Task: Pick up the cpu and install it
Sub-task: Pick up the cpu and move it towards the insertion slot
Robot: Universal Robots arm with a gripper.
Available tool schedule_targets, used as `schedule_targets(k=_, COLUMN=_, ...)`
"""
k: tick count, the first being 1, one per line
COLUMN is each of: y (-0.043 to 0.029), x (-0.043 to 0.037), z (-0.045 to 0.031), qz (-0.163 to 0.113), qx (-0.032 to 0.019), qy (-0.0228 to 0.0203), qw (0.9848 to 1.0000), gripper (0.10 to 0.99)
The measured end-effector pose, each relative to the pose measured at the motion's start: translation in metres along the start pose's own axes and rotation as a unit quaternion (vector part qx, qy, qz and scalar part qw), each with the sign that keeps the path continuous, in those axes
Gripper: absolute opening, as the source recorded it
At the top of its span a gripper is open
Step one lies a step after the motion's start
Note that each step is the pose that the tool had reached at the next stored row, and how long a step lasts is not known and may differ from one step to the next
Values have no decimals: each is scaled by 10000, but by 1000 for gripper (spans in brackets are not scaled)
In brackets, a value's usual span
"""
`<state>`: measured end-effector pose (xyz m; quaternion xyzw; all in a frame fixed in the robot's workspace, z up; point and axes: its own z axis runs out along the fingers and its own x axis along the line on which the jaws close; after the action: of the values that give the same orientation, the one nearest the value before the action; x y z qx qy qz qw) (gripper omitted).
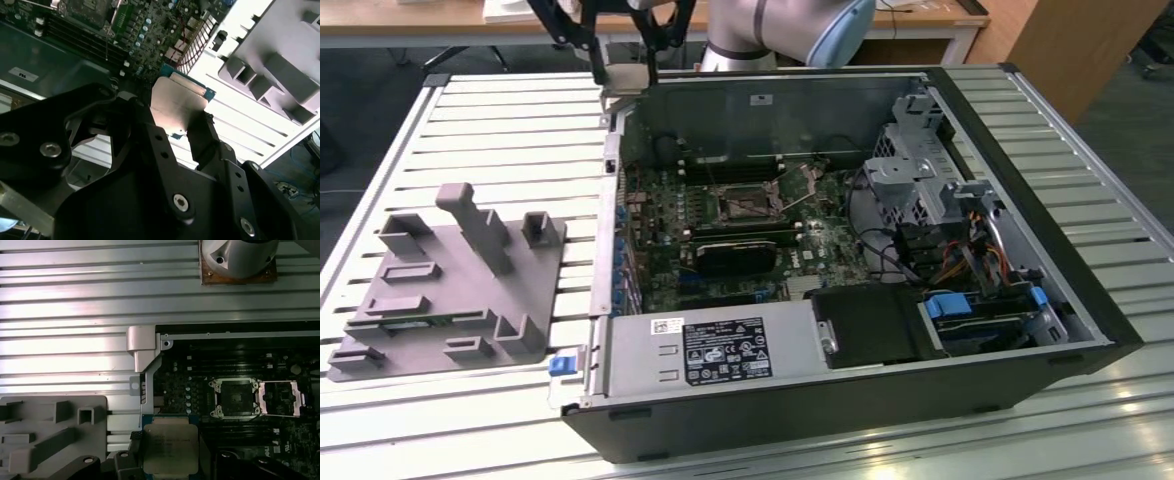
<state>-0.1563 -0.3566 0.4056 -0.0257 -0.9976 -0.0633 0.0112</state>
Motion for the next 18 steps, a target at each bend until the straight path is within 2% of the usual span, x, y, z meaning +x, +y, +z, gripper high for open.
schedule_targets(k=11, y=12, x=-240, z=6, qz=0, qx=0, qy=0, qw=10000, gripper=537)
schedule_targets(k=12, y=16, x=-333, z=8, qz=0, qx=0, qy=0, qw=10000, gripper=537)
schedule_targets(k=18, y=21, x=-441, z=9, qz=0, qx=0, qy=0, qw=10000, gripper=537)
